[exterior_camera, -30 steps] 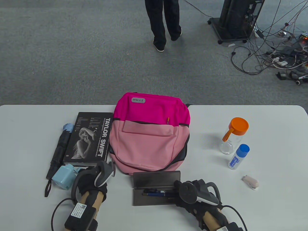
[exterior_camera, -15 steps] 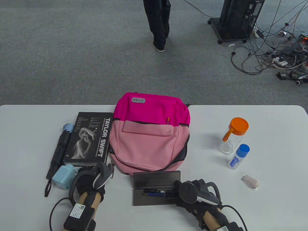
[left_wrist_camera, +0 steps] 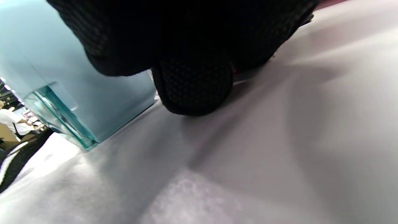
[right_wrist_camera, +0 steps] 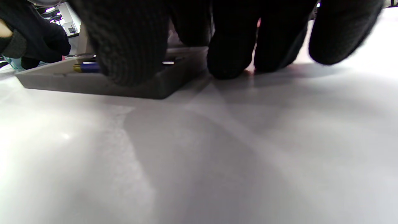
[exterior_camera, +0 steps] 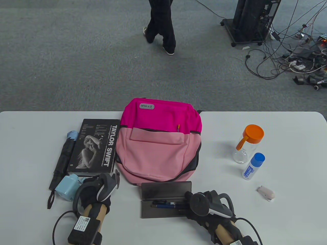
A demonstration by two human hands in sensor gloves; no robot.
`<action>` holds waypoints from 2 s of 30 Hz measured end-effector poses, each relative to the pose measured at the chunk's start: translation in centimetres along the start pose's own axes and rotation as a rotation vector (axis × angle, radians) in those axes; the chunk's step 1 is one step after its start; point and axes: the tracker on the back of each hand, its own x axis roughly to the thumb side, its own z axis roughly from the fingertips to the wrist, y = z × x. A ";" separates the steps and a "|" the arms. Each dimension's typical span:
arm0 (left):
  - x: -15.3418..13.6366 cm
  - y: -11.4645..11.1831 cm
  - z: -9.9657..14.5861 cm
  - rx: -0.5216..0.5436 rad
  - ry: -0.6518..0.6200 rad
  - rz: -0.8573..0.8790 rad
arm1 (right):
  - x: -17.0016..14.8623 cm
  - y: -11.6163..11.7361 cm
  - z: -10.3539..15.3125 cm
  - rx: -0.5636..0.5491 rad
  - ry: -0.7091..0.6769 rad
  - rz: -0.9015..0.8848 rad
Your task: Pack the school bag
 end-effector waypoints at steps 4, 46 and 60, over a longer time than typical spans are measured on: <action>0.0 -0.2 -0.1 0.010 -0.001 -0.011 | 0.0 0.0 0.0 0.000 -0.003 0.002; 7.1 4.9 9.8 0.325 -0.990 0.172 | 0.0 0.0 0.0 0.005 0.009 -0.008; 7.0 4.0 9.7 0.374 -0.951 0.196 | 0.0 0.0 0.0 0.004 0.008 -0.004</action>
